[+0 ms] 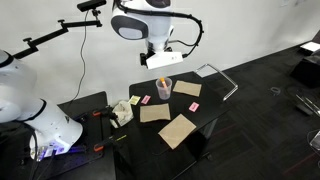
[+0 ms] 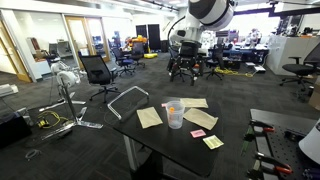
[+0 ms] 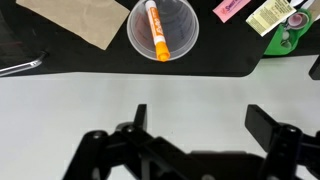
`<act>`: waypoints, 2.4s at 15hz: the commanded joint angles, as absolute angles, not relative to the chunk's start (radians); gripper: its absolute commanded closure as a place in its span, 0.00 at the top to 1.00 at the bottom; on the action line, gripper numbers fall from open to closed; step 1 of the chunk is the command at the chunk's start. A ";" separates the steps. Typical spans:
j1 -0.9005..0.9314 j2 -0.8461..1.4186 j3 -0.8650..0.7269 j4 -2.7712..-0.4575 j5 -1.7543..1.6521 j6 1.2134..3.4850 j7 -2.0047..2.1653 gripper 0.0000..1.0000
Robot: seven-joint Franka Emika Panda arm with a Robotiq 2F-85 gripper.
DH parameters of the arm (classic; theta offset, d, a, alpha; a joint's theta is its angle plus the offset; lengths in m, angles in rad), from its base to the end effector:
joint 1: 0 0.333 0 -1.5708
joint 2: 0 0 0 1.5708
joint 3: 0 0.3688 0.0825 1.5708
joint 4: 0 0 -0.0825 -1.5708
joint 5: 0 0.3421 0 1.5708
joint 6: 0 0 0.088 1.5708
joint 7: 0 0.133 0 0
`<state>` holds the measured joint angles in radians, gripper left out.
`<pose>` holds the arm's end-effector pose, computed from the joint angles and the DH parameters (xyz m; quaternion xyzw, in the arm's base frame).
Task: Take the orange marker out of the clear cup
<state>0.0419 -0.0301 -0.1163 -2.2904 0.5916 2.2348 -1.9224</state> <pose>0.4786 -0.0077 0.4216 -0.7218 -0.6530 -0.1856 0.1346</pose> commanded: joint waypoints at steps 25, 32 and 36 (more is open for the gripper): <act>-0.058 0.174 -0.014 -2.249 0.706 2.430 -2.106 0.45; -0.068 0.211 -0.002 -2.244 0.704 2.426 -2.105 0.42; -0.076 0.228 0.008 -2.240 0.703 2.429 -2.104 0.41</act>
